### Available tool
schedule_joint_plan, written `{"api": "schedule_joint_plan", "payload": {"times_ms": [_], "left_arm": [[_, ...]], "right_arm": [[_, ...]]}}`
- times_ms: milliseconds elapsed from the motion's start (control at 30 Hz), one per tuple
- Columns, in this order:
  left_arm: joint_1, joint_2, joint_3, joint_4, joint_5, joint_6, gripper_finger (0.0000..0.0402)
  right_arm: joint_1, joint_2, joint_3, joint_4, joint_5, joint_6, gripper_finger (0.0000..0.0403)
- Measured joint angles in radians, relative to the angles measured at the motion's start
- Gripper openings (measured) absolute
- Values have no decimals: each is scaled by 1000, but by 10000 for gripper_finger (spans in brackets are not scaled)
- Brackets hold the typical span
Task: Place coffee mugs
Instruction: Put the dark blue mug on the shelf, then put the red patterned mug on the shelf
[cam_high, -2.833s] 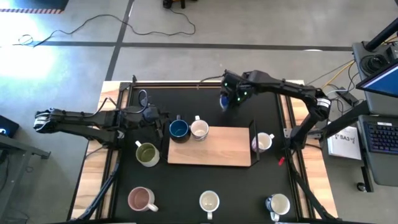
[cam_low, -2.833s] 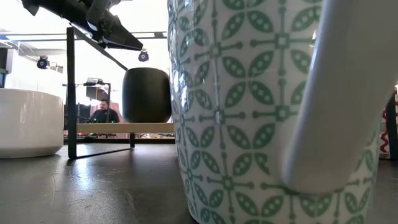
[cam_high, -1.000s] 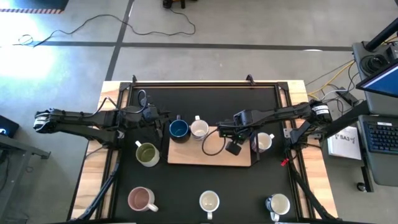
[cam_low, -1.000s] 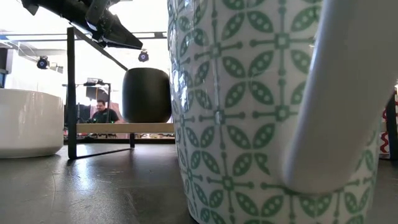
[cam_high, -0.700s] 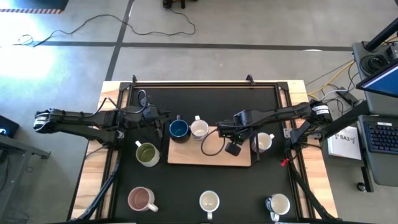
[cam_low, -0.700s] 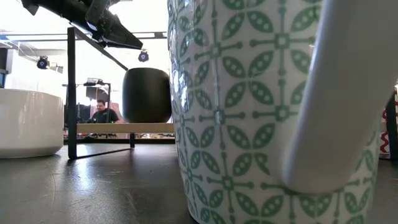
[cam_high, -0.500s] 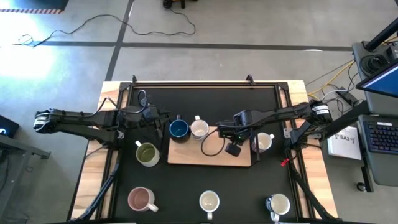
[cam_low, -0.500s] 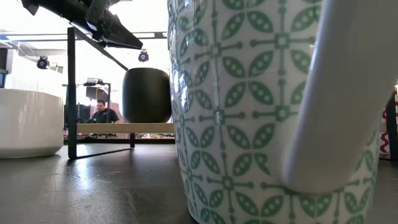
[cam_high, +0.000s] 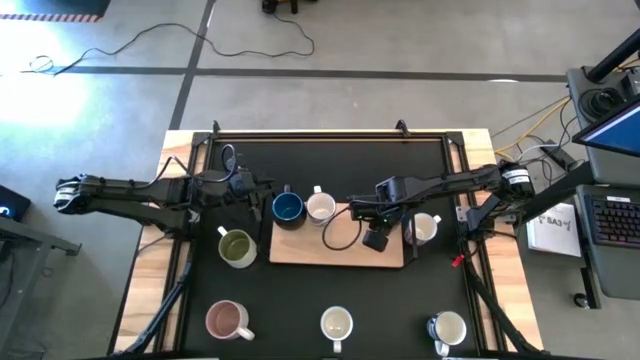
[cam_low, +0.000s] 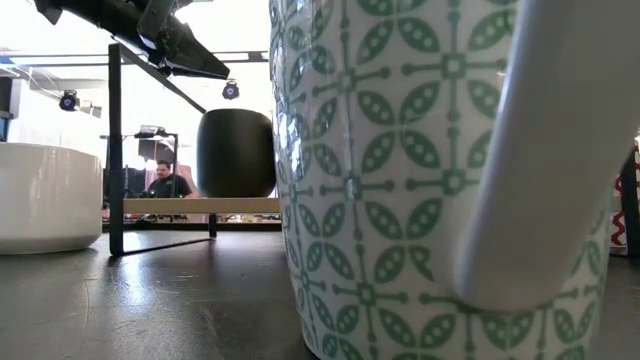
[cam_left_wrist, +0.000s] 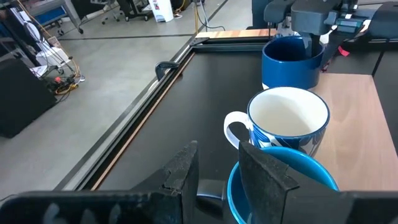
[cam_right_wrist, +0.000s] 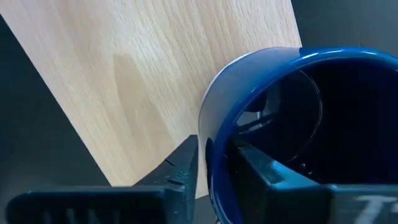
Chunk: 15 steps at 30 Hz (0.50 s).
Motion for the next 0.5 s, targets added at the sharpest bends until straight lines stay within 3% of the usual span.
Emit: {"api": "schedule_joint_plan", "payload": {"times_ms": [233, 500], "left_arm": [[0, 0, 0, 0, 0, 0, 96], [0, 0, 0, 0, 0, 0, 96]], "right_arm": [[0, -7, 115, -54, -7, -19, 111], [1, -26, 226, -187, -10, 3, 104]]}}
